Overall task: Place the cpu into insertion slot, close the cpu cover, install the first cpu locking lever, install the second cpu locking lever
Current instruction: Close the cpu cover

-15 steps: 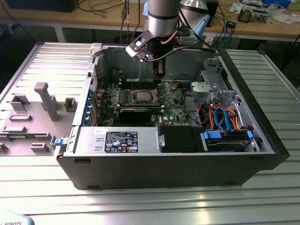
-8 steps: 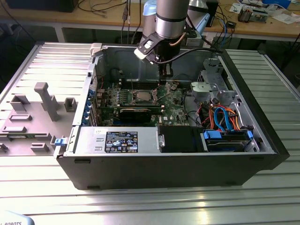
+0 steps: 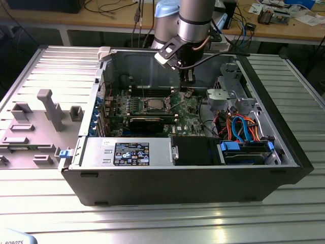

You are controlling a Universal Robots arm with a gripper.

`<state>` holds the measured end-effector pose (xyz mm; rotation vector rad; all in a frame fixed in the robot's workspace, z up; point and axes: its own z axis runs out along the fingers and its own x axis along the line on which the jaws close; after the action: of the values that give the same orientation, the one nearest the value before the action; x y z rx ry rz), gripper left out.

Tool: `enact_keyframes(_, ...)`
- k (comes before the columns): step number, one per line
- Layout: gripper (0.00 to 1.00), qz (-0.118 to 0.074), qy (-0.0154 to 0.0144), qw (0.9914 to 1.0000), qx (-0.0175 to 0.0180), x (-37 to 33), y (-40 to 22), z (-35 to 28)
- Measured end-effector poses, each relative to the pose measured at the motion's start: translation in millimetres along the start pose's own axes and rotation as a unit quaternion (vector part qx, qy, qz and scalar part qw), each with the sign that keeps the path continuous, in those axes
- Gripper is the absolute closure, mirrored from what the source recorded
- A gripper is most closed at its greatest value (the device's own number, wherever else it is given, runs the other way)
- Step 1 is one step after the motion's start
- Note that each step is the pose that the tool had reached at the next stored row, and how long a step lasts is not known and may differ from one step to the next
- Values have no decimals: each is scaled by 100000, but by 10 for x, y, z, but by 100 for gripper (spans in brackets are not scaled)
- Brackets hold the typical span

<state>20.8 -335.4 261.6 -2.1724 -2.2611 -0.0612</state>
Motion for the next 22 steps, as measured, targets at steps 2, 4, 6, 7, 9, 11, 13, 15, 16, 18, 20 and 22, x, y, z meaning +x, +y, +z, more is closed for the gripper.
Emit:
enact_keyframes(2,89,40,-6,100000,9,11,80,14)
enact_keyframes(4,89,66,-10,100000,22,21,153,44)
enact_keyframes(6,89,67,-9,100000,24,24,177,73)
enact_keyframes(7,89,67,-6,100000,25,25,187,84)
enact_keyframes(9,89,78,-5,100000,34,26,207,106)
enact_keyframes(11,89,81,-7,100000,122,26,220,149)
enact_keyframes(13,89,87,-1,100000,147,25,219,181)
enact_keyframes(15,89,77,8,100000,156,25,204,187)
enact_keyframes(16,89,82,59,100000,148,26,183,187)
enact_keyframes(18,89,73,71,100000,147,27,174,187)
enact_keyframes(20,89,79,70,100000,149,27,173,187)
enact_keyframes(22,89,79,70,100000,148,27,172,187)
